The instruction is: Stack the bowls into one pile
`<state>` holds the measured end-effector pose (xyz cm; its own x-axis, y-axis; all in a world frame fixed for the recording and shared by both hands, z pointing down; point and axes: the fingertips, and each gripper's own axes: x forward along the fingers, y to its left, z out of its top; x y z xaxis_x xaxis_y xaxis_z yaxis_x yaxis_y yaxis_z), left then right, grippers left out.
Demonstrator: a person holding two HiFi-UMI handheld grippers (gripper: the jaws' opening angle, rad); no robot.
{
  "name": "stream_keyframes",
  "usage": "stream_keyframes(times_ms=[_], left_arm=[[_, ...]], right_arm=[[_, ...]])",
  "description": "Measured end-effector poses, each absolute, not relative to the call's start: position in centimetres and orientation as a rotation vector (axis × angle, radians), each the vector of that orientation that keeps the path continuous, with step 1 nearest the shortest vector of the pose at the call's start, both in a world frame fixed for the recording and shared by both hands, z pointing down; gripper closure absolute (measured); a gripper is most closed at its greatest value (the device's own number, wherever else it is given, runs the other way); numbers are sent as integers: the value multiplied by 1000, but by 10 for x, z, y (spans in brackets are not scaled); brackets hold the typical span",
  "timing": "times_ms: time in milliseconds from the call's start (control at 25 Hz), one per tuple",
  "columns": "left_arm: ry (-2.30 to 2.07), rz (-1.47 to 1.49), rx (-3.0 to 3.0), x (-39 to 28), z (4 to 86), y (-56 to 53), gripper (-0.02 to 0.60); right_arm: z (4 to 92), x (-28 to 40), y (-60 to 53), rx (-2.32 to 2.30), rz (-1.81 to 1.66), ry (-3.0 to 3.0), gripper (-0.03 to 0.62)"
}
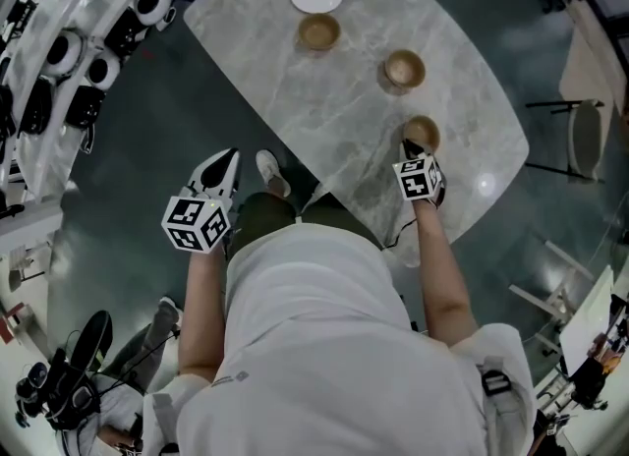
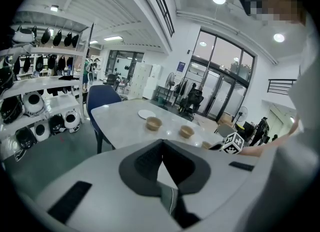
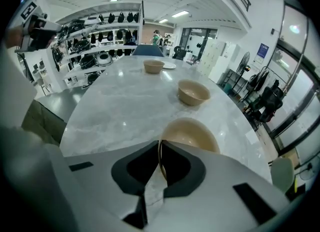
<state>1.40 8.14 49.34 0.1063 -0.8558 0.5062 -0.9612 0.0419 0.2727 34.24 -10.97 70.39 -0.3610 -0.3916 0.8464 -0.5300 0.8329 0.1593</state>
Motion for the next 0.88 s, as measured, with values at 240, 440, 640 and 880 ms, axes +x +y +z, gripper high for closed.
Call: stream_keyframes(times_ms=[240, 440, 640, 880], left_arm=[[-1743, 221, 1859, 8, 493, 69, 580], [-1723, 195, 1876, -11, 493, 59, 580], [-1712, 170, 1883, -32, 491, 54, 580], [-1716, 142, 1875, -63, 491, 51, 580]], right_arm=[[687, 333, -116, 691, 150, -1992, 566], [671, 310, -123, 695, 119, -2000, 566], [651, 279, -135, 689, 63, -2018, 566], [633, 230, -150, 654, 1, -2032, 566]])
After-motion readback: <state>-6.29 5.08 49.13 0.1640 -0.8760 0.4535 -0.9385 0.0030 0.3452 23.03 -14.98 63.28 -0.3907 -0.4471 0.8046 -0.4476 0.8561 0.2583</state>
